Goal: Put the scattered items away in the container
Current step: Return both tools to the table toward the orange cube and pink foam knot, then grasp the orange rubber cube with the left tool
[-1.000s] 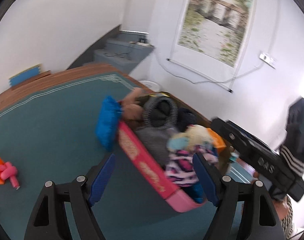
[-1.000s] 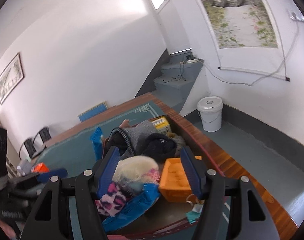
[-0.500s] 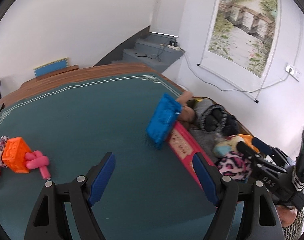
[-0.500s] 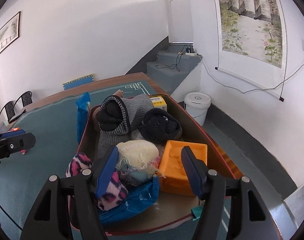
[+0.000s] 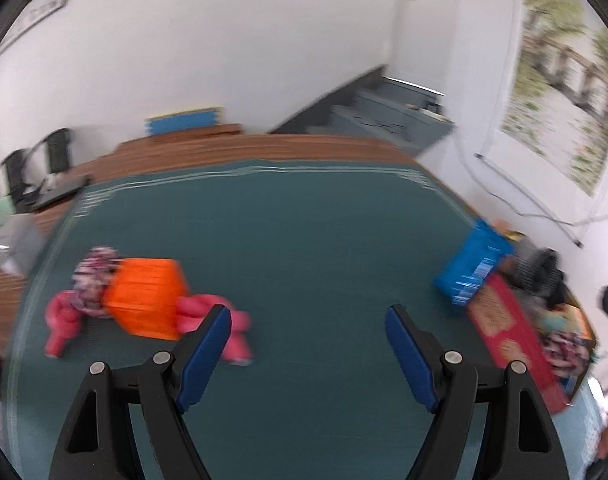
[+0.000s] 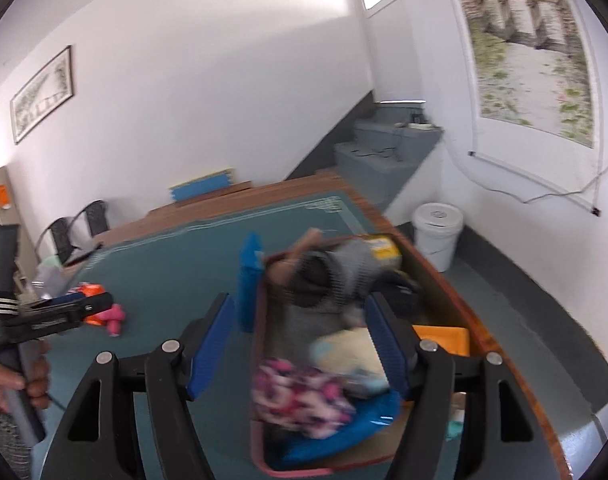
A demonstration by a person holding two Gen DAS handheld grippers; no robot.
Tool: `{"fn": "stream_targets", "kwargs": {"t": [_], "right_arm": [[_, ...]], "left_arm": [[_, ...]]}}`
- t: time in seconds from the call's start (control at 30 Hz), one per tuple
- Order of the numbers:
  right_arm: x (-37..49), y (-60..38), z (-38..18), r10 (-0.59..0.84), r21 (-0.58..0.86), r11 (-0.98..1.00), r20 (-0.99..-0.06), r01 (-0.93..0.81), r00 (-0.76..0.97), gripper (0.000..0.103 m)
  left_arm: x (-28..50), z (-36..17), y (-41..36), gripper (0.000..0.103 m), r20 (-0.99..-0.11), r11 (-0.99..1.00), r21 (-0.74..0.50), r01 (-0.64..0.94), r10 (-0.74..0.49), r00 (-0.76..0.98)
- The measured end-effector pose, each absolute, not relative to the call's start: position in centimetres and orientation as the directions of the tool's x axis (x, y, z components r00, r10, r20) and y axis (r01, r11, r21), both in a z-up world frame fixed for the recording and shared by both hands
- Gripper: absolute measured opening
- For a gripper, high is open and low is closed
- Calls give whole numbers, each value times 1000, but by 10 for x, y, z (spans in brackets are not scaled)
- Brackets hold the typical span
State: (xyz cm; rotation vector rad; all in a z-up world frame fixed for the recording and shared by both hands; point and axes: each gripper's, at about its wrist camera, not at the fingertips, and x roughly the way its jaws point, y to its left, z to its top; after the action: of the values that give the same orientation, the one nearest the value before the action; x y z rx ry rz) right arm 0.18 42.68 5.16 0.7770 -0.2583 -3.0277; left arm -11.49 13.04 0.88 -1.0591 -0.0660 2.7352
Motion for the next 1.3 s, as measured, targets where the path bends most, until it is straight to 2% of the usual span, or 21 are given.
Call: {"fn": "stream_targets", "kwargs": {"t": [0.4,0.63,0.8,0.83,0.9,1.2,1.3], "right_arm": [[-35,367,53,-214,254,-963,-501,94,-839,72],[-48,336,30,-249,223,-964,-553,147,-795,72],[-55,322,11,-254,196,-966,-592,169,-765,72],[-57,320,7,-252,190,-967,-601,172,-758,72],[-60,314,-1,-250,177,-968,-620,178,-744,72],[-82,262,-16,-265,79,-951,-702,298,-661,72],[-101,242,-15,-303,109,-939,-713,327,-633,72]], "left_arm": [[-153,-29,33,81,-709,-984,-177,11,120,-695],[-187,-42,40,81,-717,-996,-91,-22,81,-692],[-202,-56,35,80,-732,-993,-118,-18,99,-675],[-203,-58,33,79,-731,-990,-138,-21,116,-673],[-203,-59,29,60,-728,-985,-170,-28,145,-671],[-195,-53,25,56,-714,-977,-208,-47,185,-675],[-194,-47,23,56,-699,-973,-225,-54,200,-687]]}}
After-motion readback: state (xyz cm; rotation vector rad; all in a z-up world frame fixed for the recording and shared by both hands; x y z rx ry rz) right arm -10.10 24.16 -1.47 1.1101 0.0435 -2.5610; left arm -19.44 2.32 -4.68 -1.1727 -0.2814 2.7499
